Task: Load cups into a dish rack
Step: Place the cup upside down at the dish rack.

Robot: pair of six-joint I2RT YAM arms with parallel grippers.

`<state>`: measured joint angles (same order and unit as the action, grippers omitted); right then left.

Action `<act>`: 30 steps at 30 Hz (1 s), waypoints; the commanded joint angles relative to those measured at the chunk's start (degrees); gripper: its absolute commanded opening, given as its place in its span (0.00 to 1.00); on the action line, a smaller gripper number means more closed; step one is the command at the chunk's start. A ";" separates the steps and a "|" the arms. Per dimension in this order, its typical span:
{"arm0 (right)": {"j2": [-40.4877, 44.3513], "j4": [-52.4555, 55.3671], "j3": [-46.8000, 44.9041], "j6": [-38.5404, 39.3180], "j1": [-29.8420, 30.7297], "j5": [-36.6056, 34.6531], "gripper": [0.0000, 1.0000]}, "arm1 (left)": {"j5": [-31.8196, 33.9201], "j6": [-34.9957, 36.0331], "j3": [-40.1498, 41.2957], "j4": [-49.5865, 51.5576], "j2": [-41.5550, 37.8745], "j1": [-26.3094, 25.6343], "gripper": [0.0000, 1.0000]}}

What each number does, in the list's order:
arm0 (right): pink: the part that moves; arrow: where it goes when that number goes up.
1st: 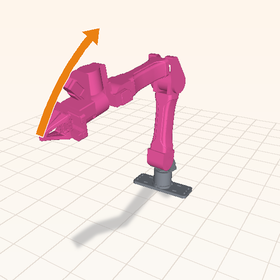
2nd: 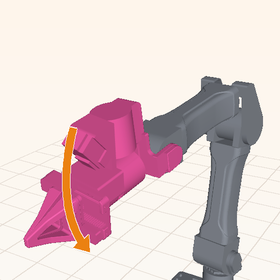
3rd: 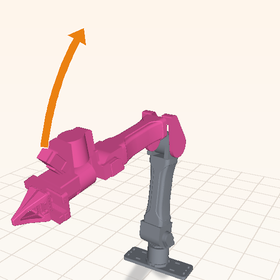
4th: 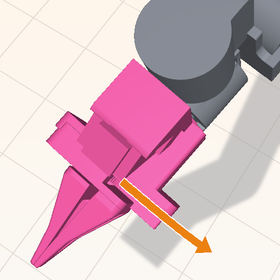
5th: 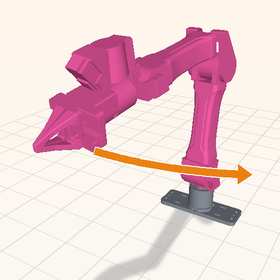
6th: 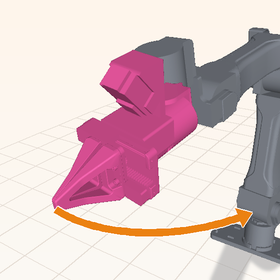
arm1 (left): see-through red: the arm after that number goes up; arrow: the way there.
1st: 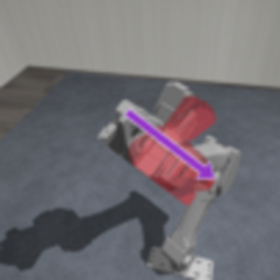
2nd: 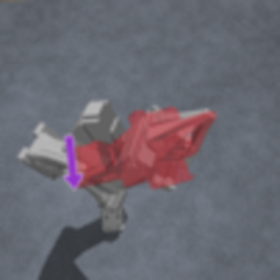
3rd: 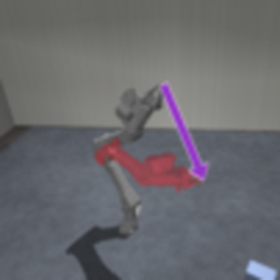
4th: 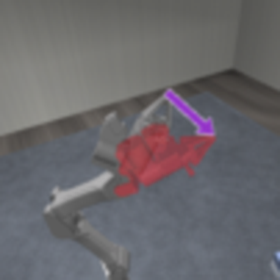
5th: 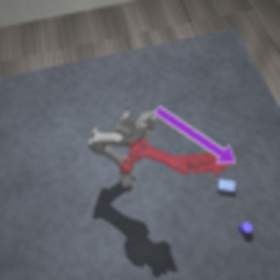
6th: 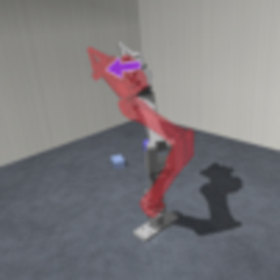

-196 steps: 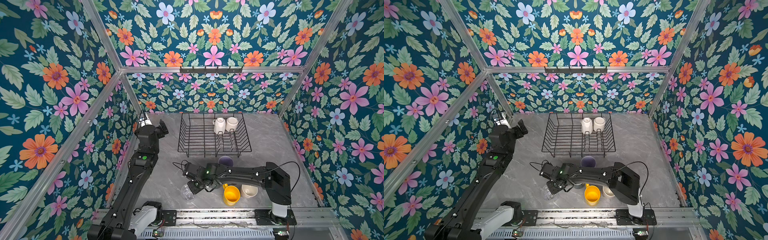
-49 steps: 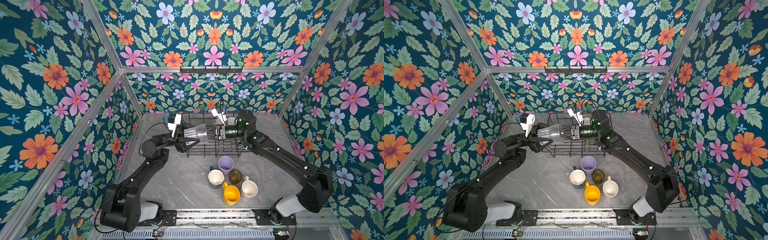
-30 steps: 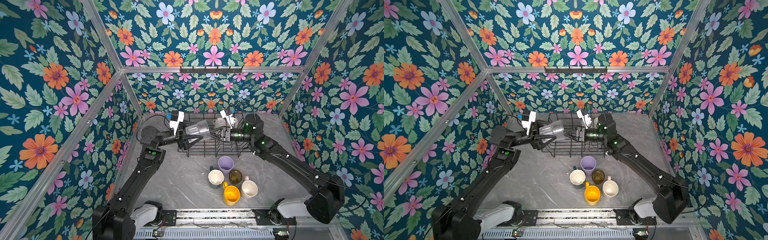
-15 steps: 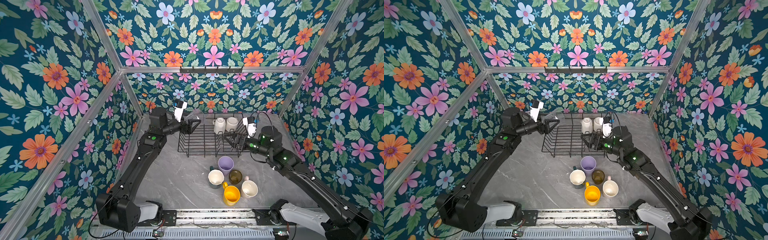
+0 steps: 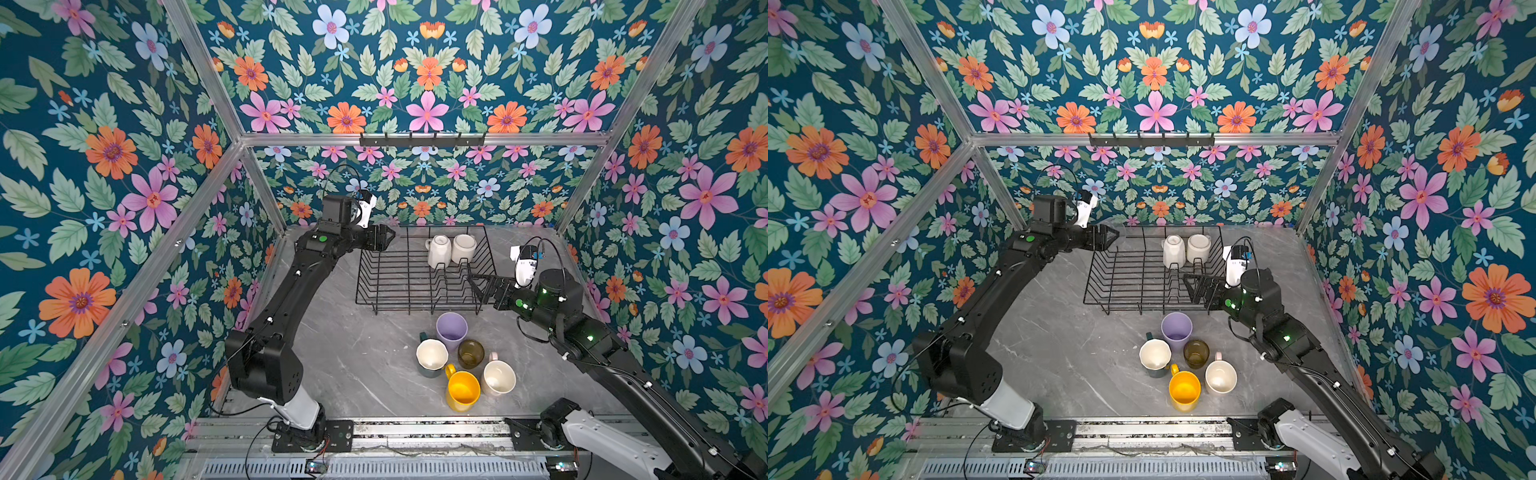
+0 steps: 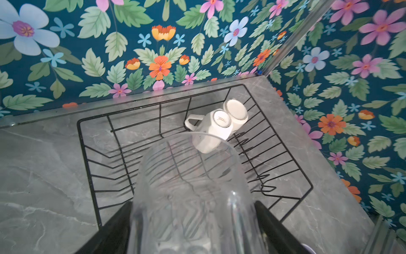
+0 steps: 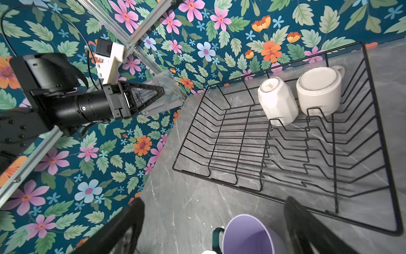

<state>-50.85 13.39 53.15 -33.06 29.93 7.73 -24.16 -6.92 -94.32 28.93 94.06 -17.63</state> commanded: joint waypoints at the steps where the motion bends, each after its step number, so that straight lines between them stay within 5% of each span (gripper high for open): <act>1: 0.81 0.12 -0.47 1.74 -0.07 -0.96 0.99 | 4.77 1.10 -3.48 5.13 2.75 -0.45 0.00; 12: 3.09 2.19 -2.32 2.65 -0.49 -1.79 0.98 | 16.32 3.34 -14.89 13.58 14.76 -3.16 0.00; 30: 4.45 2.86 -4.09 1.70 -0.74 -1.27 0.98 | 19.41 5.86 -26.77 21.09 28.95 -3.21 0.00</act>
<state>-46.35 16.60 49.10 -31.27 29.19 6.31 -5.93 -1.52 -120.49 47.97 122.58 -20.88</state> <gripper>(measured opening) 0.984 0.803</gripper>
